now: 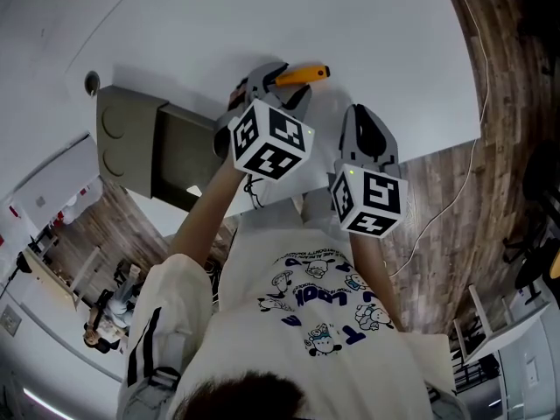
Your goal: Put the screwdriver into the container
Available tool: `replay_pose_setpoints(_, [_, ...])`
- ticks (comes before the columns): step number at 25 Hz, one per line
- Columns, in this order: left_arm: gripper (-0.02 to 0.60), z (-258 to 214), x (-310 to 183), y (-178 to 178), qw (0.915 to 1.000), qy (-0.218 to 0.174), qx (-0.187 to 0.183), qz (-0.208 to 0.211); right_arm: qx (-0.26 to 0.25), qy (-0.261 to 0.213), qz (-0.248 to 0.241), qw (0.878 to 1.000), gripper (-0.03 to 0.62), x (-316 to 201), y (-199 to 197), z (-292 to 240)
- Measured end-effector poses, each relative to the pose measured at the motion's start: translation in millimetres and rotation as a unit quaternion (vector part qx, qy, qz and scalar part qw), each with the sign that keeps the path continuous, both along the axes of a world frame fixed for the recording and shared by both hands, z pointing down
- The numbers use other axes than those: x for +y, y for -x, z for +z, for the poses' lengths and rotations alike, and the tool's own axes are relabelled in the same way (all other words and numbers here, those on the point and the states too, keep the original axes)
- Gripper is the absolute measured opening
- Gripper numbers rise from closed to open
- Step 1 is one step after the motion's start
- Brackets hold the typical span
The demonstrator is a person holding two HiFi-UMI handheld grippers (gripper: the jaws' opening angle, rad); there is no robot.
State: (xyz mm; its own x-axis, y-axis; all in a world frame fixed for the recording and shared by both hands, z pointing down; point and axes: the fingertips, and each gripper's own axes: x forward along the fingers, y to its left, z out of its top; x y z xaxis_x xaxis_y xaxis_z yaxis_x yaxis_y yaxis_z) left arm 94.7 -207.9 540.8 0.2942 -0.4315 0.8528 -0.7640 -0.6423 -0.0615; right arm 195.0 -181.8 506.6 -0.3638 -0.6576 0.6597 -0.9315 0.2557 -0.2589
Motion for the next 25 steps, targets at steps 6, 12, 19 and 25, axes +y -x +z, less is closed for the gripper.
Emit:
replay_pose_setpoints(6, [0.212, 1.6, -2.0, -1.6, 0.9999, 0.002, -0.003, 0.010, -0.002, 0.004, -0.002, 1.000, 0.041, 0.5, -4.5, 4.1])
replay_pose_setpoints(12, [0.172, 1.7, -3.8, -7.8, 0.9999, 0.005, 0.005, 0.015, -0.002, 0.006, -0.005, 1.000, 0.041, 1.9, -5.8, 6.0])
replay_pose_setpoints(19, [0.156, 0.2, -2.5, -10.8, 0.9994, -0.004, 0.006, 0.033, -0.001, 0.005, -0.003, 1.000, 0.041, 4.1, -7.0, 3.7])
replay_pose_setpoints(25, [0.115, 1.1, -2.1, -9.0, 0.9990, -0.018, 0.005, 0.040, 0.004, 0.005, -0.001, 1.000, 0.041, 8.0, -2.4, 4.8])
